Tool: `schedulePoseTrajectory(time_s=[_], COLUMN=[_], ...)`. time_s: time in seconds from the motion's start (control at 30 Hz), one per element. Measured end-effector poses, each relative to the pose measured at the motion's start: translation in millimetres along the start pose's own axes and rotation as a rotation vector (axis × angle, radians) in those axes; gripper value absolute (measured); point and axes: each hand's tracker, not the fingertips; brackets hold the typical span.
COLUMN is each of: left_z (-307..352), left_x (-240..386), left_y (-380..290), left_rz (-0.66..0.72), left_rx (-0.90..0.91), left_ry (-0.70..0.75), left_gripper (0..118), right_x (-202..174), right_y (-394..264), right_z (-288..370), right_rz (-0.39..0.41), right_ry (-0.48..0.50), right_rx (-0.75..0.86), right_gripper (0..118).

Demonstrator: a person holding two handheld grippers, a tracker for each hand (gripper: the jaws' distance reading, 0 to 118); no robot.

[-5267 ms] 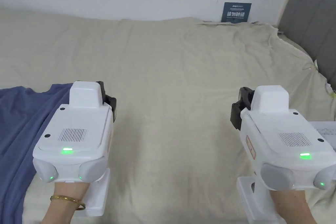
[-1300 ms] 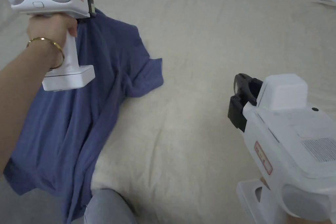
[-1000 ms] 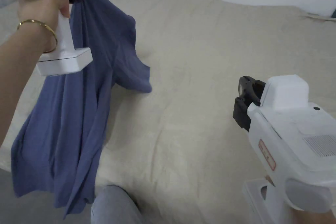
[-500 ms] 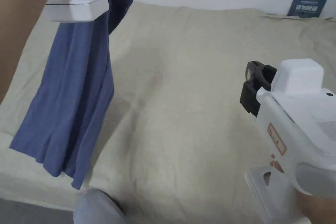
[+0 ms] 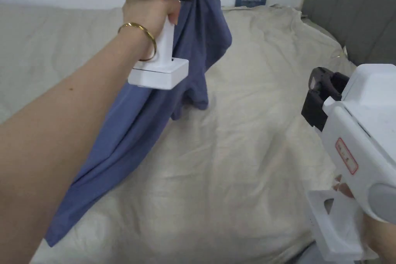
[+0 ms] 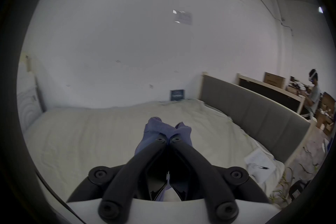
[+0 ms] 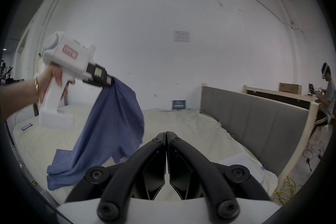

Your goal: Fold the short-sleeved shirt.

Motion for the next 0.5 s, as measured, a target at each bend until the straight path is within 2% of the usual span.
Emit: schedulePoseTrajectory(time_s=[0.27, 0.5], left_z=[-46.3, -62.0], left_x=[119.9, 179.1], left_y=[-112.0, -216.5], left_rz=[0.054, -0.137], left_rx=[-0.216, -0.431], left_ry=[-0.247, -0.322], left_gripper=[0, 0], right_x=[34.3, 51.4], right_y=[-13.6, -31.7], right_z=[14.2, 15.4], right_rz=[-0.002, -0.029], right_ry=[-0.098, -0.136], right_rx=[-0.025, -0.075], right_gripper=[0, 0])
